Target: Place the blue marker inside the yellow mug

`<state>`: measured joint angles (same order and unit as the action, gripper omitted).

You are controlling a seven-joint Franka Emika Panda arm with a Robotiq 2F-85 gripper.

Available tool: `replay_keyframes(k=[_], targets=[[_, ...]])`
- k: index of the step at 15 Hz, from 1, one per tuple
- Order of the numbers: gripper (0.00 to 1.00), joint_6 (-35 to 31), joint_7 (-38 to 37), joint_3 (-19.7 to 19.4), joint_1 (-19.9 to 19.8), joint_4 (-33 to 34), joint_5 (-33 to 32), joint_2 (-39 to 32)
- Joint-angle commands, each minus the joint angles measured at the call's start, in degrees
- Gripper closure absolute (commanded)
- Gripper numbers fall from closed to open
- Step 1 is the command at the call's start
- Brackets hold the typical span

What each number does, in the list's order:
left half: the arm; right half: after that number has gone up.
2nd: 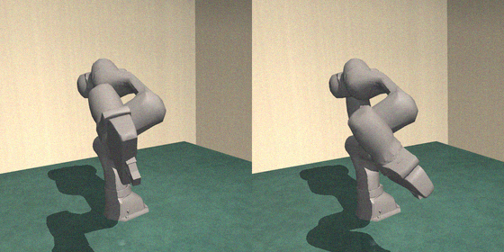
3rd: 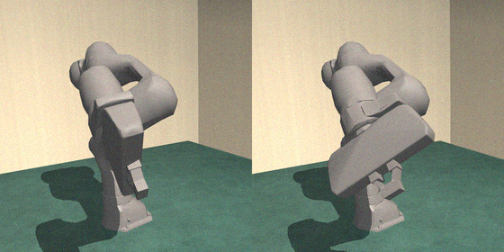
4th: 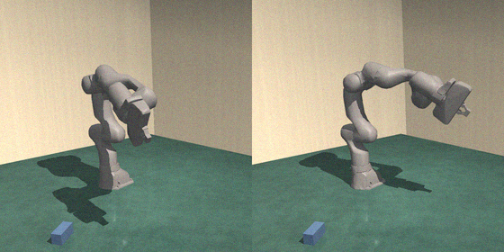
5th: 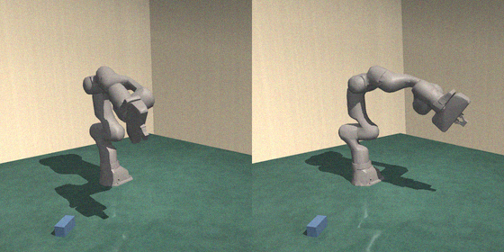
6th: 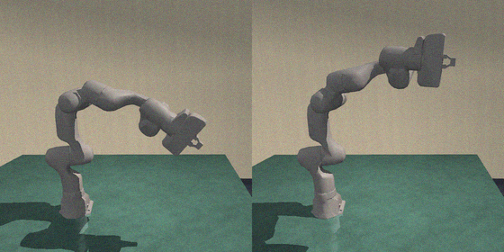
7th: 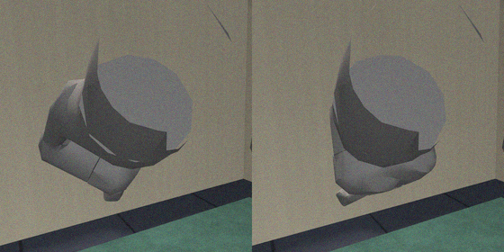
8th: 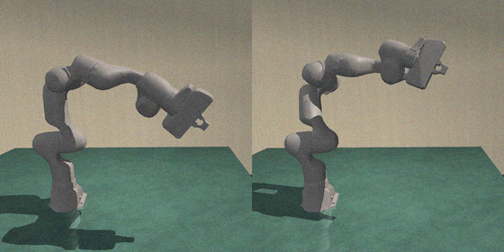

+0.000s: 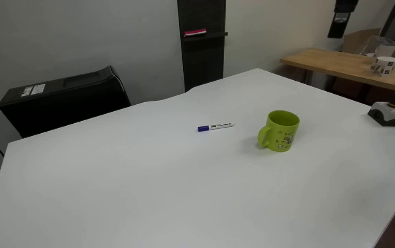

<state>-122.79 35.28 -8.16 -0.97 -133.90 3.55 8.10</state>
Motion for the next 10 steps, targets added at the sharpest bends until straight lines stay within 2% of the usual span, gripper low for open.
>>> replay_keyframes(k=[1, 5, 10], targets=[[0.00, 5.58, 12.09, -0.16, -0.48, 7.34, 0.32, -5.41], [0.00, 9.57, 20.27, 1.03, -1.62, 12.55, -6.86, -8.80], [0.00, 7.12, 23.75, 2.14, -1.88, 16.19, -21.62, -10.48]])
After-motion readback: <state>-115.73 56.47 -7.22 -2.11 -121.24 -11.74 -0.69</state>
